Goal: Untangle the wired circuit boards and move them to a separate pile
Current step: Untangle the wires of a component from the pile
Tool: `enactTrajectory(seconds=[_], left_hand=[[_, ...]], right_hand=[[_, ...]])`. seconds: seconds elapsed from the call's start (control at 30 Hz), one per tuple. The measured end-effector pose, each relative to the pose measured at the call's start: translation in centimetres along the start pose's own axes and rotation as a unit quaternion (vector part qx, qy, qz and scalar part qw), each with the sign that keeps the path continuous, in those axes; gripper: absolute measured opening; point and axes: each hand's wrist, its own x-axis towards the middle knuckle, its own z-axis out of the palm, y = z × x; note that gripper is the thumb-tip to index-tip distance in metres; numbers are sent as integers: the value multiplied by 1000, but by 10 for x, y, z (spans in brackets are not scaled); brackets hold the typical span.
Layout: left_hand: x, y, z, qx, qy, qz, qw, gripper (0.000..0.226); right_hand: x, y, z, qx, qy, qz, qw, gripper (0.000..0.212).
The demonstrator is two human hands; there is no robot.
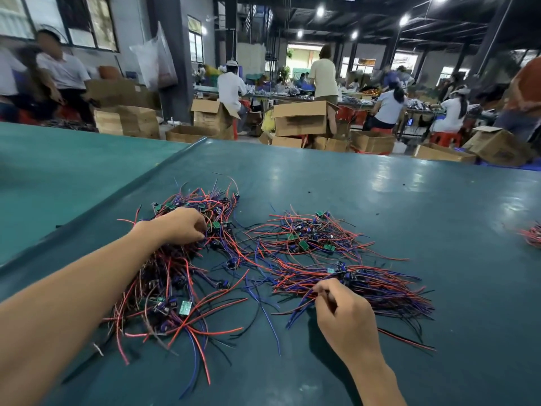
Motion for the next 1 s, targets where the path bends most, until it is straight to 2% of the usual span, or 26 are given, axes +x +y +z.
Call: enactTrajectory(seconds=[0.13, 0.2, 0.3, 0.4, 0.5, 0.63, 0.77, 0.87, 0.93, 1.0], left_hand=[[8, 7, 13, 14, 30, 11, 999, 51], [12, 15, 18, 41, 23, 14, 999, 55], [14, 26, 24, 83, 16, 8, 996, 50], [15, 34, 24, 74, 58, -20, 995, 41], [14, 39, 21, 69, 61, -16, 996, 34], [9, 41, 18, 7, 47, -14, 999, 32], [11, 46, 17, -26, 45, -33, 998, 42], [12, 49, 16, -21, 43, -31, 998, 31], [13, 50, 14, -57, 71, -32, 995, 25], [12, 51, 9, -146, 127, -38, 980, 20]], right_hand=[[-1, -2, -1, -7, 5, -7, 1000, 17], [-2, -2, -1, -9, 6, -8, 1000, 17], [-1, -1, -1, -9, 8, -13, 1000, 18], [-1, -2, -2, -6, 9, -22, 1000, 18], [0, 1, -2, -4, 11, -23, 1000, 18], [0, 2, -1, 0, 11, -23, 1000, 19], [-1, 1, -1, 5, 17, -13, 1000, 19], [-1, 0, -2, 3, 10, -13, 1000, 18], [-2, 0, -2, 6, 8, -10, 1000, 16], [-2, 0, -2, 4, 8, -8, 1000, 15]])
